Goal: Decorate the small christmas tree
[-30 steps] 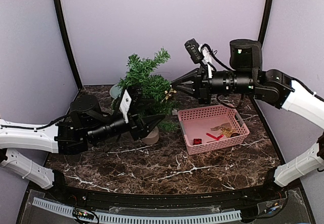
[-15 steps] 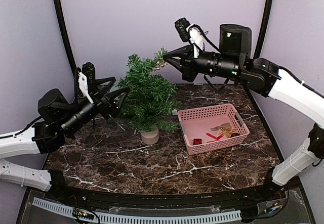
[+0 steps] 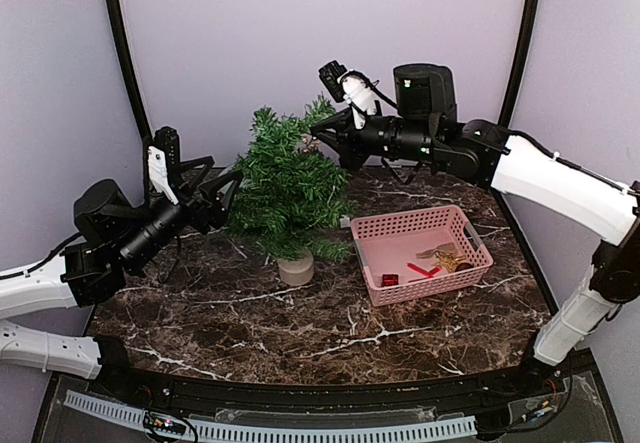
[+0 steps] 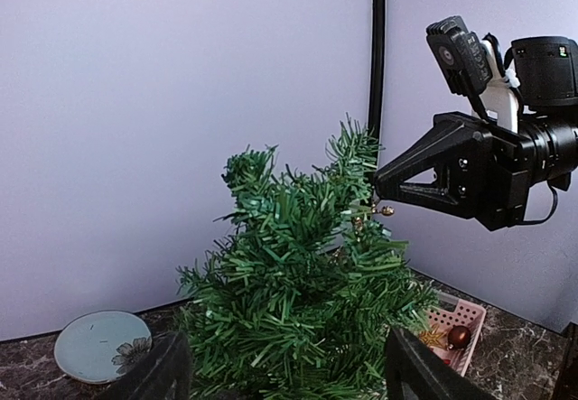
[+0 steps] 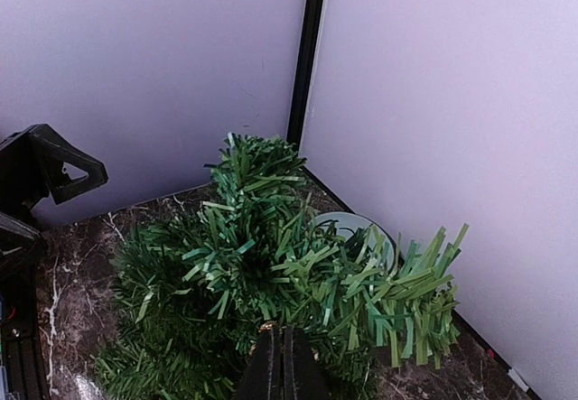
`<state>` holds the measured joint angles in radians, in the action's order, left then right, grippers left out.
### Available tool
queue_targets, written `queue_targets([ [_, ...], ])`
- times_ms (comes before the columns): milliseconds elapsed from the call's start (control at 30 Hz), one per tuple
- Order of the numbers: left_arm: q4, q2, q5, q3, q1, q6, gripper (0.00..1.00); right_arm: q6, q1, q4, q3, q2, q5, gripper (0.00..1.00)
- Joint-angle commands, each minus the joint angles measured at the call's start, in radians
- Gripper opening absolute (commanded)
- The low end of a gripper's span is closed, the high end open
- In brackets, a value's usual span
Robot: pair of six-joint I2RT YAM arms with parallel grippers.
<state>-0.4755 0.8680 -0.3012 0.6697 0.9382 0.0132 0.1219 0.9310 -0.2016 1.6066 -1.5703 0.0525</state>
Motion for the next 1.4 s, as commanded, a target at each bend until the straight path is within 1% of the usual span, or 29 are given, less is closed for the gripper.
queue_targets([
  [0, -0.004, -0.018, -0.016, -0.013, -0.009, 0.009, 0.75, -0.01, -0.015, 0.054, 0.035, -0.034, 0.023, 0.0],
  [333, -0.002, -0.005, -0.006, -0.01, -0.014, -0.001, 0.75, 0.009, -0.02, 0.034, 0.065, -0.102, 0.015, 0.0],
  [433, 0.0, 0.0, -0.008, -0.009, -0.016, -0.004, 0.75, 0.011, -0.02, 0.031, 0.067, -0.11, 0.017, 0.02],
  [533, 0.004, 0.008, -0.007, -0.005, -0.018, -0.005, 0.75, 0.014, -0.02, 0.021, 0.074, -0.114, 0.018, 0.09],
  [600, 0.007, 0.012, -0.006, -0.002, -0.02, -0.005, 0.75, 0.014, -0.02, 0.011, 0.079, -0.11, 0.02, 0.11],
  [767, 0.004, 0.021, -0.007, 0.002, -0.026, 0.001, 0.75, 0.005, -0.02, 0.013, 0.058, -0.059, 0.045, 0.25],
  [800, 0.004, 0.024, -0.006, 0.002, -0.027, 0.002, 0.75, 0.003, -0.02, 0.015, 0.05, -0.047, 0.049, 0.31],
  [933, 0.006, 0.03, -0.005, 0.004, -0.032, 0.01, 0.75, -0.004, -0.02, 0.022, 0.013, 0.018, 0.054, 0.5],
  [1000, 0.004, 0.033, -0.004, 0.005, -0.033, 0.015, 0.75, -0.008, -0.02, 0.023, -0.007, 0.053, 0.054, 0.56],
  [1100, 0.003, 0.039, -0.001, 0.006, -0.037, 0.018, 0.75, -0.021, -0.027, 0.011, -0.039, 0.104, 0.04, 0.61],
  [1200, 0.002, 0.039, -0.005, 0.005, -0.042, 0.022, 0.75, -0.039, -0.046, -0.014, -0.084, 0.159, 0.014, 0.62],
  [1300, -0.002, 0.04, -0.003, 0.001, -0.047, 0.027, 0.75, -0.076, -0.095, -0.03, -0.165, 0.222, 0.017, 0.62],
  [1367, -0.006, 0.041, -0.003, -0.001, -0.053, 0.031, 0.75, -0.114, -0.142, -0.032, -0.21, 0.251, 0.053, 0.62],
])
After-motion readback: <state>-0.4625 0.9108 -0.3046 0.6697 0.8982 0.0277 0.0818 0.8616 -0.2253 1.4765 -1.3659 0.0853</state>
